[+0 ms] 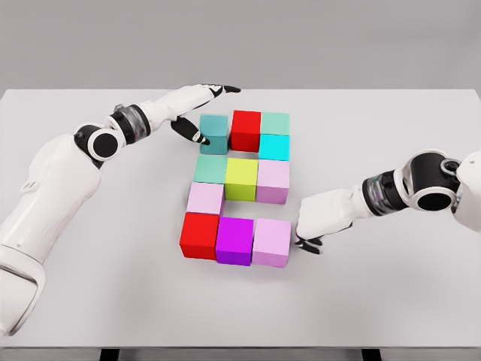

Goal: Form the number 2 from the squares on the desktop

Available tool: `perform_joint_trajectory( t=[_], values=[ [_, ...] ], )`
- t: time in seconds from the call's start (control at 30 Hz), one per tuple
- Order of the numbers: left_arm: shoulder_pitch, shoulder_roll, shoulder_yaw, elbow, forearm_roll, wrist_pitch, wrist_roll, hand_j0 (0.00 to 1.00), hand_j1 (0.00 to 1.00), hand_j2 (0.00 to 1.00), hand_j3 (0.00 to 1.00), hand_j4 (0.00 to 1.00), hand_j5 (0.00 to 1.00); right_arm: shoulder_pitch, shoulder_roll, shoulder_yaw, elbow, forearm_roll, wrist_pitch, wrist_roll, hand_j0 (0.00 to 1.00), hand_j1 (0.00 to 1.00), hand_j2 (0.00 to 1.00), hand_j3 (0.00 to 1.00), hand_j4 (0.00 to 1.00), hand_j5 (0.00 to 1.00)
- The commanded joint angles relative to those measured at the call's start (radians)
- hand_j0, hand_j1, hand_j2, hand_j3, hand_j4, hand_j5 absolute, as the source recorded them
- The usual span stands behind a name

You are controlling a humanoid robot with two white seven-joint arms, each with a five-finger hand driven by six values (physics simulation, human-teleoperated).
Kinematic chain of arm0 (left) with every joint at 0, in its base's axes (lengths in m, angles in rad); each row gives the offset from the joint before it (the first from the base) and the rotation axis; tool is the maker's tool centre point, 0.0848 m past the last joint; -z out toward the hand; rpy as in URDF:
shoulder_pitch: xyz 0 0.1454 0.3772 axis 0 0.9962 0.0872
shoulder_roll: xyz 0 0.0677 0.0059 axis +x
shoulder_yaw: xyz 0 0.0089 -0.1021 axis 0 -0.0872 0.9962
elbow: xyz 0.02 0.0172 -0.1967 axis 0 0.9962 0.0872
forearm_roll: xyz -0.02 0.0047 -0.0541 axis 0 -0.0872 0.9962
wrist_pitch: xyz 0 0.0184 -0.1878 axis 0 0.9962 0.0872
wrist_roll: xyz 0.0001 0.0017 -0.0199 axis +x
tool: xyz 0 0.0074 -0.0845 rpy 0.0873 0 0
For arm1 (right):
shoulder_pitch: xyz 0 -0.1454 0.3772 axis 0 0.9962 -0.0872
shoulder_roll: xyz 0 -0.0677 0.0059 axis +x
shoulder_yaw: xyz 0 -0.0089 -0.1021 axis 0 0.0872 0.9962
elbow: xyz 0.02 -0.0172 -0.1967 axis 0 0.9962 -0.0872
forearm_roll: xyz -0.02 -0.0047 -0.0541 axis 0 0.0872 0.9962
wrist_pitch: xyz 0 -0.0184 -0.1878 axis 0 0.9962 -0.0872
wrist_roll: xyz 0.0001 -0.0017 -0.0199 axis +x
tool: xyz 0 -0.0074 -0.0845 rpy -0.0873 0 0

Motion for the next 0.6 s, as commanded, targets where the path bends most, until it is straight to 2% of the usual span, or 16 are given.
perform_joint_trajectory(
  t=[0.0,0.1,0.17,0.27,0.33,0.57],
  values=[
    [0.0,0.0,0.002,0.002,0.006,0.001,0.001,1.0,1.0,1.0,1.0,1.0,1.0,0.0,0.0,0.0,0.002,-0.005,0.002,0.0,0.55,0.55,0.55,0.55,0.55,0.55],
    [-0.002,-0.003,0.002,0.005,0.006,0.001,0.001,1.0,1.0,1.0,1.0,1.0,1.0,0.0,0.0,0.001,0.002,-0.005,0.002,0.0,0.63,0.63,0.63,0.63,0.63,0.63],
    [-0.002,-0.005,0.002,0.008,0.006,0.001,0.001,1.0,1.0,1.0,1.0,1.0,1.0,0.002,0.0,0.001,0.002,-0.005,0.002,0.0,0.63,0.63,0.63,0.63,0.63,0.63],
    [-0.002,-0.012,0.002,0.013,0.006,0.001,0.001,1.0,1.0,1.0,1.0,1.0,1.0,0.002,0.0,0.001,0.003,-0.005,0.002,0.0,0.68,0.68,0.68,0.68,0.68,0.68],
    [-0.002,-0.016,0.002,0.016,-0.002,0.001,0.002,1.0,1.0,1.0,1.0,1.0,1.0,0.002,-0.002,0.001,0.005,-0.005,0.002,0.0,0.75,0.75,0.75,0.75,0.75,0.75],
    [-0.003,-0.022,0.003,0.031,-0.006,-0.002,0.02,1.0,1.0,1.0,1.0,1.0,1.0,-0.002,-0.029,-0.006,0.037,-0.003,0.002,0.0,0.81,0.81,0.81,0.81,0.81,0.81]
  ],
)
